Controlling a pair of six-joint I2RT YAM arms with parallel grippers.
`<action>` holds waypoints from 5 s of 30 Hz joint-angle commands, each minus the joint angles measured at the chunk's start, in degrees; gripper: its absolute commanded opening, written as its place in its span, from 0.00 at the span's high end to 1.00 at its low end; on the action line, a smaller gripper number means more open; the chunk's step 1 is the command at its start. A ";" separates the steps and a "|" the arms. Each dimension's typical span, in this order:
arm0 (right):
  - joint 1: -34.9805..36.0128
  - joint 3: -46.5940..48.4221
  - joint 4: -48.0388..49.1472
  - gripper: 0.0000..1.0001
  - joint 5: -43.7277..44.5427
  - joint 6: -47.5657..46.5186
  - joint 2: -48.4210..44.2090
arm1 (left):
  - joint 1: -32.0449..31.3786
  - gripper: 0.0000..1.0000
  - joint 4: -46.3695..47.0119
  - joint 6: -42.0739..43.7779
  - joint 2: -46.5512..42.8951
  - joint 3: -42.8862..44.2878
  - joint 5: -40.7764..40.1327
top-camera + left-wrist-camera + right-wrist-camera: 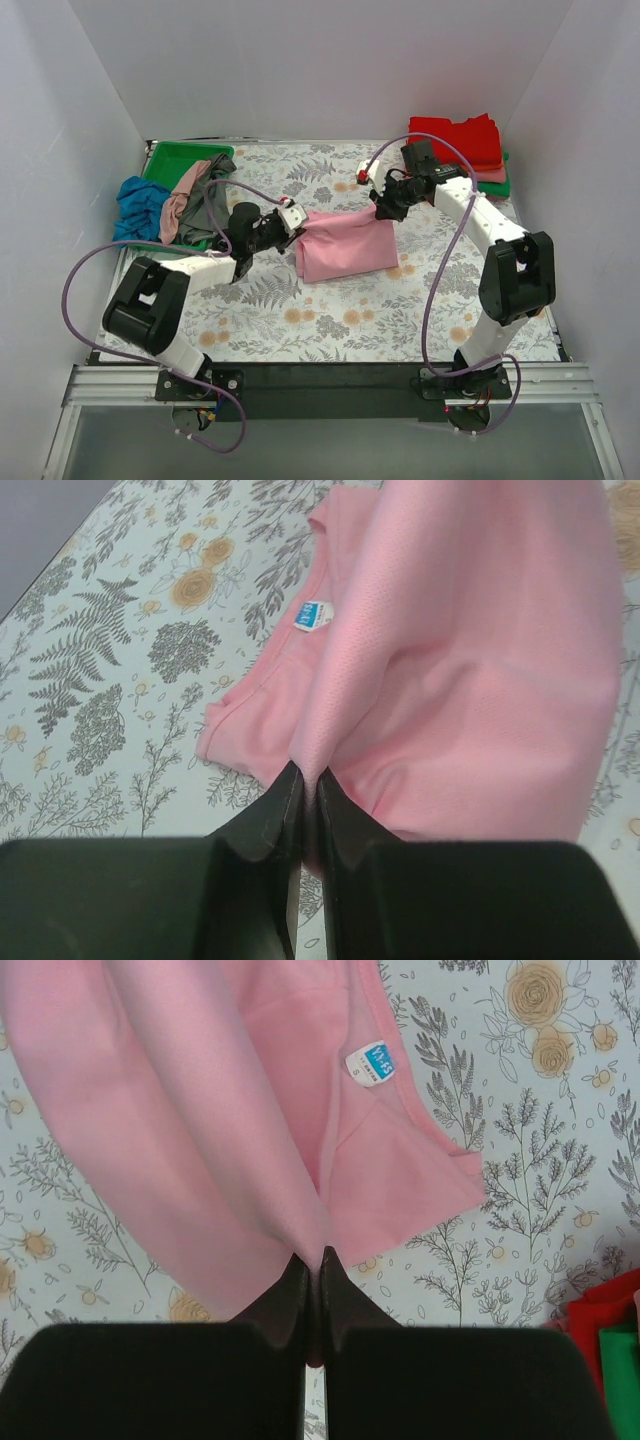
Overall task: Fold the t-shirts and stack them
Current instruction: Fold the tshirt, then neatly place the folded tshirt to the corner
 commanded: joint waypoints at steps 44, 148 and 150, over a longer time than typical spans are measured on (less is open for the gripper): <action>-9.49 -5.83 18.47 0.01 2.51 38.48 7.65 | 2.58 0.24 -30.64 -43.92 9.35 25.98 -5.34; -5.18 50.50 7.31 0.99 24.14 20.22 19.08 | 15.94 0.27 -35.46 -47.88 -22.11 -1.27 -4.44; -5.27 50.77 8.02 0.99 25.64 19.52 19.08 | 15.94 0.27 -35.37 -47.79 -22.19 -1.27 -4.53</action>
